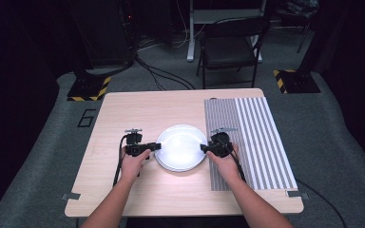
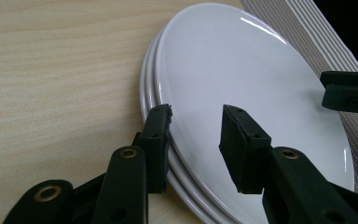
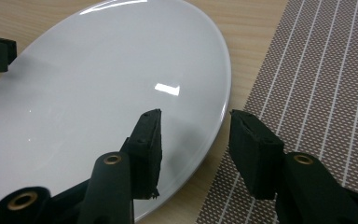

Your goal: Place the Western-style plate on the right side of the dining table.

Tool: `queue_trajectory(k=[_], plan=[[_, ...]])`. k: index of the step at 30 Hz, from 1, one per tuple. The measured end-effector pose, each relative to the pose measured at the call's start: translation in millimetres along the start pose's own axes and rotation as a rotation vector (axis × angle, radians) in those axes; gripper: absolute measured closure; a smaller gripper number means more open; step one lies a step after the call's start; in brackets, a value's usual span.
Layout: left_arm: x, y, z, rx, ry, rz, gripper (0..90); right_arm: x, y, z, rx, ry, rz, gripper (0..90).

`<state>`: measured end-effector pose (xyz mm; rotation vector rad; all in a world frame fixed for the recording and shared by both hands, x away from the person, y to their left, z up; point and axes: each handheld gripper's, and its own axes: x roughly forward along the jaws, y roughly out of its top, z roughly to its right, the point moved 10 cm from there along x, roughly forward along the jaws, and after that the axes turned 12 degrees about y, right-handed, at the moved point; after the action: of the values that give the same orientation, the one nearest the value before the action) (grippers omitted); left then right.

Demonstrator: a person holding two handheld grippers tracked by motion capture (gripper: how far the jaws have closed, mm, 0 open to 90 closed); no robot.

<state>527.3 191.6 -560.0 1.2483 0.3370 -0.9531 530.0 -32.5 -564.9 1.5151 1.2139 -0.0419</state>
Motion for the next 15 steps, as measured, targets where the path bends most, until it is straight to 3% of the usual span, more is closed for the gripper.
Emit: queue_trajectory(k=[7, 15], plan=[[-0.3, -0.8, 0.6, 0.018, 0.008, 0.001, 62.2, 7.3, -6.4, -2.3, 0.061, 0.027, -0.015, 52.9], [0.2, -0.5, 2.0, 0.008, 0.008, 0.006, 62.8, 7.2, -6.5, -2.8, 0.066, 0.016, -0.013, 54.3]])
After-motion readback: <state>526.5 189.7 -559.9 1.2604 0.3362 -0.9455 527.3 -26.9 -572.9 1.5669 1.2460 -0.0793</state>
